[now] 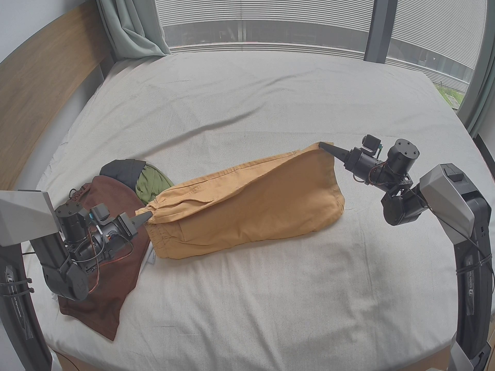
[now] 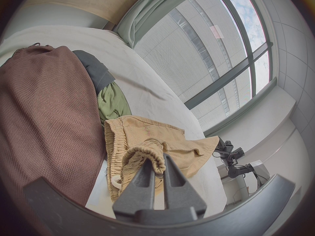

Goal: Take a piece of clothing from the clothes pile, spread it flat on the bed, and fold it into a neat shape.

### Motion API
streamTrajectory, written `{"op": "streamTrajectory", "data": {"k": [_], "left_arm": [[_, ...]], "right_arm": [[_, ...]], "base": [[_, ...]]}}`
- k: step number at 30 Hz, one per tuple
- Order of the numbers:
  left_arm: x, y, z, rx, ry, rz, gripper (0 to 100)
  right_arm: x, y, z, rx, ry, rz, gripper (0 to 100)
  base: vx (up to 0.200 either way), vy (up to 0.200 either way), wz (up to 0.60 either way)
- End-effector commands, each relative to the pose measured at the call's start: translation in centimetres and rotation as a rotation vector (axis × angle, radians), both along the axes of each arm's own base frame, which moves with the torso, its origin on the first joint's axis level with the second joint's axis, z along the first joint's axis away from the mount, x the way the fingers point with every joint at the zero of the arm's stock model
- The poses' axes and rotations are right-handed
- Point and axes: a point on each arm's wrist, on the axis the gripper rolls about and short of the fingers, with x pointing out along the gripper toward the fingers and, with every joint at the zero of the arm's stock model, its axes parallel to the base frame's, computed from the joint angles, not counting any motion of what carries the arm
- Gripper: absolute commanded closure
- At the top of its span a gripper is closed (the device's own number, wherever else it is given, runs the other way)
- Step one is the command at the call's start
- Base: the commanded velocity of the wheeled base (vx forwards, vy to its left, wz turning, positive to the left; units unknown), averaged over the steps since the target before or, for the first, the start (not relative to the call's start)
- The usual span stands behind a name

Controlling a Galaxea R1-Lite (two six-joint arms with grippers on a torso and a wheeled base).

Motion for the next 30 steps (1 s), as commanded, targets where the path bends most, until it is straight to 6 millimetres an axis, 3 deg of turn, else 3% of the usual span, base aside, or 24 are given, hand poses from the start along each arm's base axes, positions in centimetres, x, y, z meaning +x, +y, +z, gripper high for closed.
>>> {"op": "streamTrajectory", "data": {"k": [1, 2, 3, 4, 13, 20, 30], "left_arm": [[0.5, 0.0, -0.7, 0.000, 0.010, 0.000, 100], [0.8, 0.0, -0.9, 0.002, 0.005, 0.015, 0], [0.9, 0.0, -0.9, 0.004, 0.007, 0.021, 0], [0.9, 0.0, -1.0, 0.006, 0.009, 0.027, 0], [2.0, 0.6, -0.9, 0.005, -0.017, 0.086, 0], [1.7, 0.6, -0.4, 0.004, -0.028, 0.088, 0], [0.4, -0.3, 2.0, 0.004, -0.076, 0.060, 0]], "right_arm": [[0.4, 0.0, -0.7, -0.001, 0.006, 0.000, 100], [0.5, 0.1, -0.5, -0.002, -0.003, 0.001, 100], [0.6, 0.1, -0.4, -0.002, -0.006, 0.001, 100], [0.6, 0.0, -0.4, -0.002, -0.006, -0.001, 0], [0.5, -0.2, -0.4, -0.005, -0.002, -0.006, 0], [-1.3, 0.1, -0.6, -0.050, 0.000, -0.008, 0], [-4.9, 1.2, -1.1, -0.108, 0.005, -0.032, 0]], "base": [[0.000, 0.000, 0.00], [0.000, 0.000, 0.00], [0.000, 0.000, 0.00], [0.000, 0.000, 0.00], [0.000, 0.000, 0.00], [0.000, 0.000, 0.00], [0.000, 0.000, 0.00]]}}
